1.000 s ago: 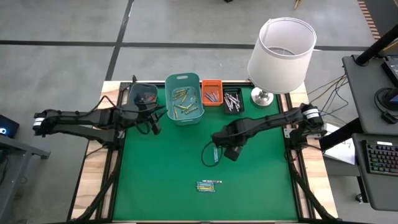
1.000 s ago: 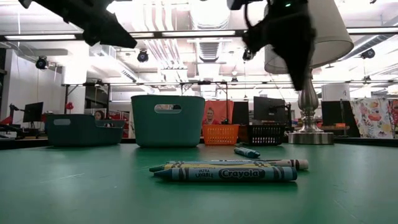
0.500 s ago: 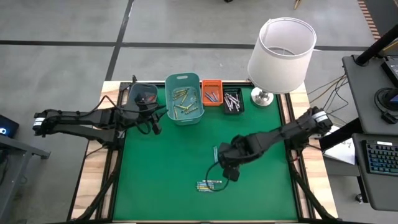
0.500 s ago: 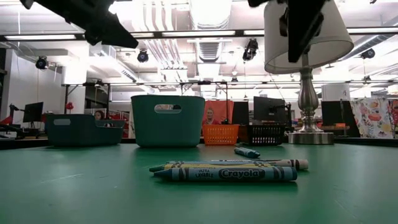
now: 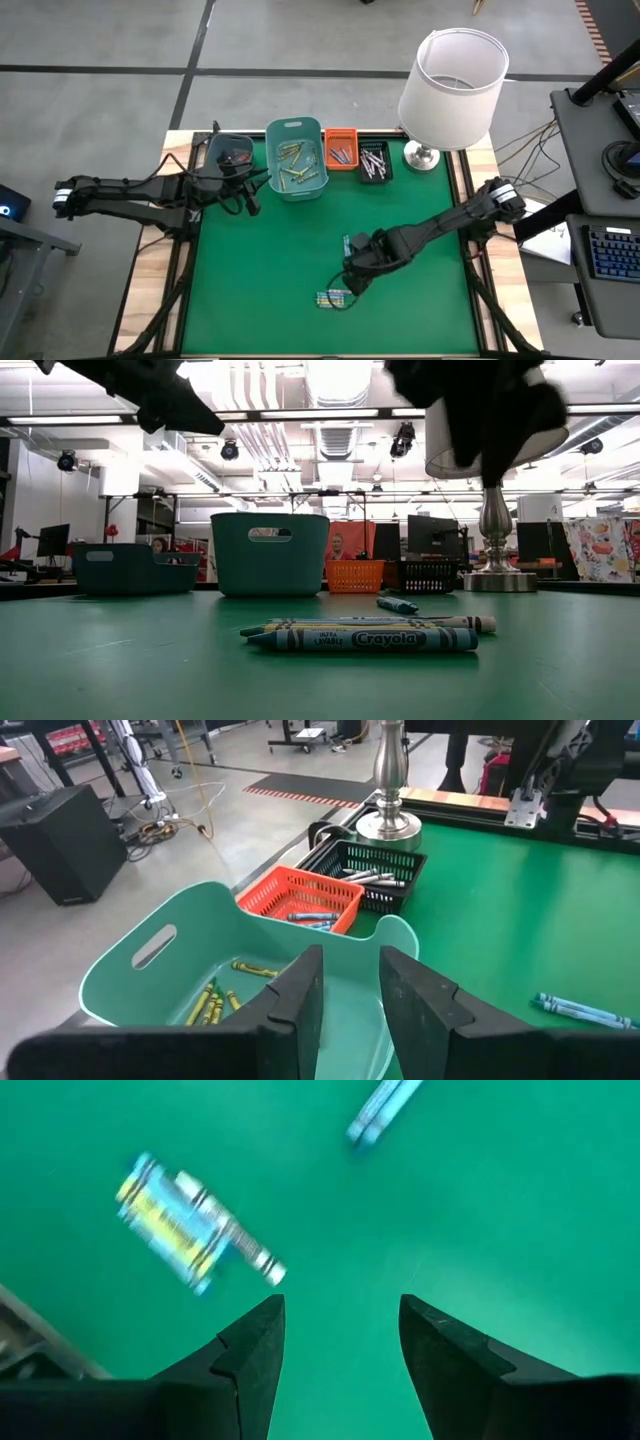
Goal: Sort crayons
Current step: Put the blue crayon into the orange bin
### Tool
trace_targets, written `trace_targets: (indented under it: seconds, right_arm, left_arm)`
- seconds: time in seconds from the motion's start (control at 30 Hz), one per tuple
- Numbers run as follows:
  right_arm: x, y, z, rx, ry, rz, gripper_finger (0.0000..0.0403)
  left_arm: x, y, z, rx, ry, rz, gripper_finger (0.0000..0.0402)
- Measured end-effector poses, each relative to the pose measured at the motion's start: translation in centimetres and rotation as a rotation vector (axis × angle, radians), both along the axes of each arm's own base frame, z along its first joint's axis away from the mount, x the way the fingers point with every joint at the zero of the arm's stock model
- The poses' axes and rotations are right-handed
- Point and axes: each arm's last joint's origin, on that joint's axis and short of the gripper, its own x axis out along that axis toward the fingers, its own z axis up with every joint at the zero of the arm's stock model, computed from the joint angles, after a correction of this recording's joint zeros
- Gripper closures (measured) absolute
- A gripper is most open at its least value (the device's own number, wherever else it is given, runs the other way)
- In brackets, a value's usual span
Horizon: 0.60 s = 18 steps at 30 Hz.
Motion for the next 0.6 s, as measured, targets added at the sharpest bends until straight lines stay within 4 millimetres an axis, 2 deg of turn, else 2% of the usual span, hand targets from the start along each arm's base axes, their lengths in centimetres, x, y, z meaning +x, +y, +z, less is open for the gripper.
trace_targets:
  seconds: [0.33,0.6]
  right_arm:
    - [2.6,-4.6,-3.1,-0.105,0.065,-0.033,0.0216]
    - [4.1,-6.3,-5.3,-0.126,0.078,-0.084,0.0216]
  left_arm:
    - [0.0,0.0,0.0,0.0,-0.001,0.0,0.0318]
    - [0.1,0.0,0.2,0.04,0.002,-0.014,0.0318]
